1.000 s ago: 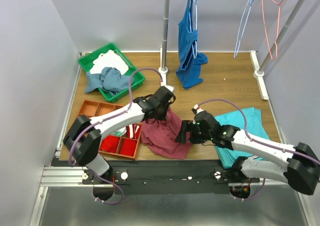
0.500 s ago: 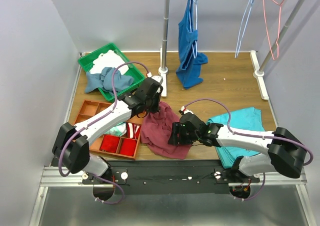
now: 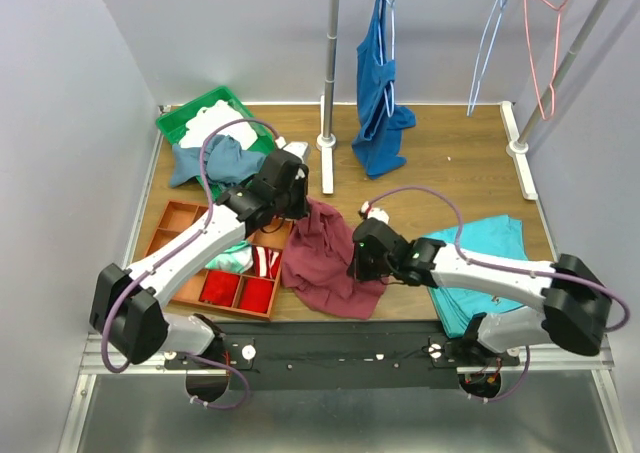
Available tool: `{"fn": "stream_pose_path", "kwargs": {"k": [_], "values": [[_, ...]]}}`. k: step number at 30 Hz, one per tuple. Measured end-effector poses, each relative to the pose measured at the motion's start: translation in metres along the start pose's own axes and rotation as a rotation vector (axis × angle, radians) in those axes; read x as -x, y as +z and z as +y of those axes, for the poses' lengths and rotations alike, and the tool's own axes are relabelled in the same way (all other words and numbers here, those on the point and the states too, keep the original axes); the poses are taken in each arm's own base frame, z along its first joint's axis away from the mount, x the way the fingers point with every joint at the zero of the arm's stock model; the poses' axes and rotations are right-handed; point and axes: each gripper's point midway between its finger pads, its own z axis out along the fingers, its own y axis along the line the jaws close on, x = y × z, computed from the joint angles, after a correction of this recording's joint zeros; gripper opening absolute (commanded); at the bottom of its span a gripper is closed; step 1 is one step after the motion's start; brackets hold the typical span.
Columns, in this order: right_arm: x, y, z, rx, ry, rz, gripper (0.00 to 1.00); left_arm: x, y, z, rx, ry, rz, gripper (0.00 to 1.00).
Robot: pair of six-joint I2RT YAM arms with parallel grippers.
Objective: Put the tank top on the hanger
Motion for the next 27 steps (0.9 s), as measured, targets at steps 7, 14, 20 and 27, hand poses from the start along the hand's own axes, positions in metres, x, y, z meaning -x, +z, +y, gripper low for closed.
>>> {"fn": "stream_pose_path", "kwargs": {"k": [7, 14, 20, 27], "values": [[0.114, -0.099, 0.016, -0.066, -0.015, -0.391, 0.01, 0.069, -0.048, -0.015, -0.071, -0.076, -0.226, 0.0], [0.229, -0.224, 0.042, -0.12, -0.019, -0.778, 0.01, 0.19, -0.158, -0.066, -0.263, -0.113, -0.62, 0.0], [0.283, -0.299, 0.046, -0.217, -0.051, -0.978, 0.01, 0.25, -0.255, -0.09, -0.384, -0.121, -0.863, 0.0], [0.31, -0.358, 0.044, -0.266, -0.044, -1.108, 0.01, 0.27, -0.309, -0.101, -0.456, -0.117, -0.975, 0.02]]}}
